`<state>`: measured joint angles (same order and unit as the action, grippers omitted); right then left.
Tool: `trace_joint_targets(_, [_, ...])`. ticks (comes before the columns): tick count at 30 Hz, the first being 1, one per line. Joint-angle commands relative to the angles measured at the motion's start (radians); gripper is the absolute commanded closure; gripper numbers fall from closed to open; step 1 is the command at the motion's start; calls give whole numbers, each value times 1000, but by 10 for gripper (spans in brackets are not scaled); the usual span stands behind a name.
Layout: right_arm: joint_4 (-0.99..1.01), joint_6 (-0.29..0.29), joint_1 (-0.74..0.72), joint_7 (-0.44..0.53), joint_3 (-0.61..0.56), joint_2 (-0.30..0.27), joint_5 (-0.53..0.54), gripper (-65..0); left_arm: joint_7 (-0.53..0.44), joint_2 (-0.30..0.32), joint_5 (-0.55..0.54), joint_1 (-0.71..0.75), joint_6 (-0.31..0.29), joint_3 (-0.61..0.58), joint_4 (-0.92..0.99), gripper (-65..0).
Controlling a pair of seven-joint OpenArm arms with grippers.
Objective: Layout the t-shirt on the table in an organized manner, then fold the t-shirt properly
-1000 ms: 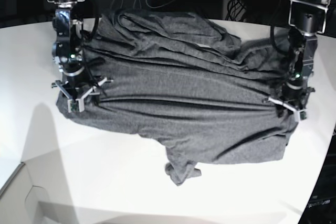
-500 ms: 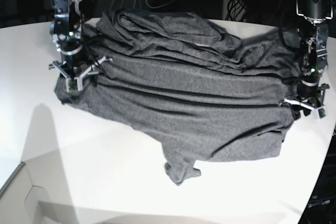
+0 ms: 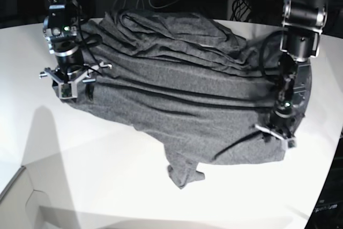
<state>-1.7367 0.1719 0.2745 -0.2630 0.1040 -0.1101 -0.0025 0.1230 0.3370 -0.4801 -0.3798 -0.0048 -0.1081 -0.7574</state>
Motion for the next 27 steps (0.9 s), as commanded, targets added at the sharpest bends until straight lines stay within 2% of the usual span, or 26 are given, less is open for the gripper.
trace_joint_targets(1, [-18, -1, -10, 32, 1, -4, 5, -277, -38, 21, 10, -34, 7, 8, 11, -230])
trace_joint_targets(4, [20, -1, -22, 32, 1, -6, 3, -277, -38, 32, 24, -34, 6, 8, 36, -230])
trace_joint_targets(6, [54, -1, -45, 32, 1, -6, 3, -277, -35, 70, 19, -5, 6, 8, 34, -230])
trace_joint_targets(12, [108, -1, -68, 35, 0, -4, 3, -277, -32, 162, 17, 110, 6, 9, -110, -230])
trace_joint_targets(16, [109, -1, -80, 34, 0, -4, 3, -277, -32, 198, 17, 169, 6, 20, -210, -230])
trace_joint_targets(21, [109, -1, -80, 34, -2, -3, 3, -277, -32, 184, 16, 178, 6, 127, -316, -230])
trace_joint_targets(25, [109, -1, -71, 34, -2, -3, 3, -277, -29, 116, 16, 118, 6, 163, -388, -230])
trace_joint_targets(27, [109, -1, -70, 34, -2, 8, 3, -277, 11, 57, 22, 45, 6, 135, -393, -230])
